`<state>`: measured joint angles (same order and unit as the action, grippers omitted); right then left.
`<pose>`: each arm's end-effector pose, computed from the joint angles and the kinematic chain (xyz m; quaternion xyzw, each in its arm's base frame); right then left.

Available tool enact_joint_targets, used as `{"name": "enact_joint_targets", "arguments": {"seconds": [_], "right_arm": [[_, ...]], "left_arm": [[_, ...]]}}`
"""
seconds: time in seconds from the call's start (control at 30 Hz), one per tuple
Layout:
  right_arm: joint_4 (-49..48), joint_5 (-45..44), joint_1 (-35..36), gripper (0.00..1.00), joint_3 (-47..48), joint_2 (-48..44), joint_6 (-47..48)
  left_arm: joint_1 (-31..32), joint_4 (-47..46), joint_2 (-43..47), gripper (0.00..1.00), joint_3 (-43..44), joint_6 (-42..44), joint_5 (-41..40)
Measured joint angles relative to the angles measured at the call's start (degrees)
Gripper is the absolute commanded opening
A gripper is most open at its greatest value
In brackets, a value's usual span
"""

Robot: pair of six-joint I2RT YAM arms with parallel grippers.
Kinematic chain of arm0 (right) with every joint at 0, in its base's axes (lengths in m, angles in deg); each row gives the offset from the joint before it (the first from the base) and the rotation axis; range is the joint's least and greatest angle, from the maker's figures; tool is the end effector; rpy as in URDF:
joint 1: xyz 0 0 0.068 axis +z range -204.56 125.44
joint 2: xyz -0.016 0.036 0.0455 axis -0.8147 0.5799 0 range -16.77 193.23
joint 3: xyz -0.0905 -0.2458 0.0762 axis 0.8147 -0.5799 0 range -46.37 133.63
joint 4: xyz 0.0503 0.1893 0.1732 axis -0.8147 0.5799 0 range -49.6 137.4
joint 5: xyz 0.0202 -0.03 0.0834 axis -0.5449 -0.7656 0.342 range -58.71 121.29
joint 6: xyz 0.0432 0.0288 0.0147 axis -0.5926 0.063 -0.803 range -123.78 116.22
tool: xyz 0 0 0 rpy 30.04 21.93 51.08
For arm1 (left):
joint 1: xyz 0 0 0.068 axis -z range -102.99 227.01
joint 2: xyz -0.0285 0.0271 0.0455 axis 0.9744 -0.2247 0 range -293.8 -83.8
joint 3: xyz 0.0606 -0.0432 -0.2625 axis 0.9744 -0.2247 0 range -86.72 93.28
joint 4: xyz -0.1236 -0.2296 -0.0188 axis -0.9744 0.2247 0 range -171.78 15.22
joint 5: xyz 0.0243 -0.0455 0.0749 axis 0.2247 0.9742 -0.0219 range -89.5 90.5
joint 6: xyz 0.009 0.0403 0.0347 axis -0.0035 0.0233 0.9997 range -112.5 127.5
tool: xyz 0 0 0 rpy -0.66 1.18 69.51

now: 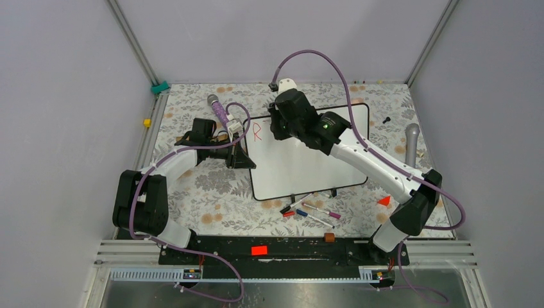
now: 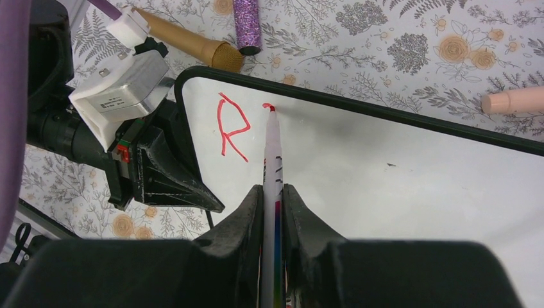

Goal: Write a sentence on the whiteboard

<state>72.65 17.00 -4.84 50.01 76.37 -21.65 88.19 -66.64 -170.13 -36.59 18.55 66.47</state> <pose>0.2463 0.2771 0.3981 -0.1739 0.8395 0.1910 0.4780 0.2796 -0.0883 0.2116 0.3294 0.7419 -0.5140 0.2771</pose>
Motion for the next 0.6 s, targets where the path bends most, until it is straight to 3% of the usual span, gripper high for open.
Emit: {"name": "enact_joint_targets", "arguments": {"seconds": [0.6], "right_arm": [[0.9, 0.6, 0.0, 0.0, 0.0, 0.0, -0.2]], "left_arm": [[0.0, 0.0, 0.0, 0.0, 0.0, -0.2, 0.0]]}}
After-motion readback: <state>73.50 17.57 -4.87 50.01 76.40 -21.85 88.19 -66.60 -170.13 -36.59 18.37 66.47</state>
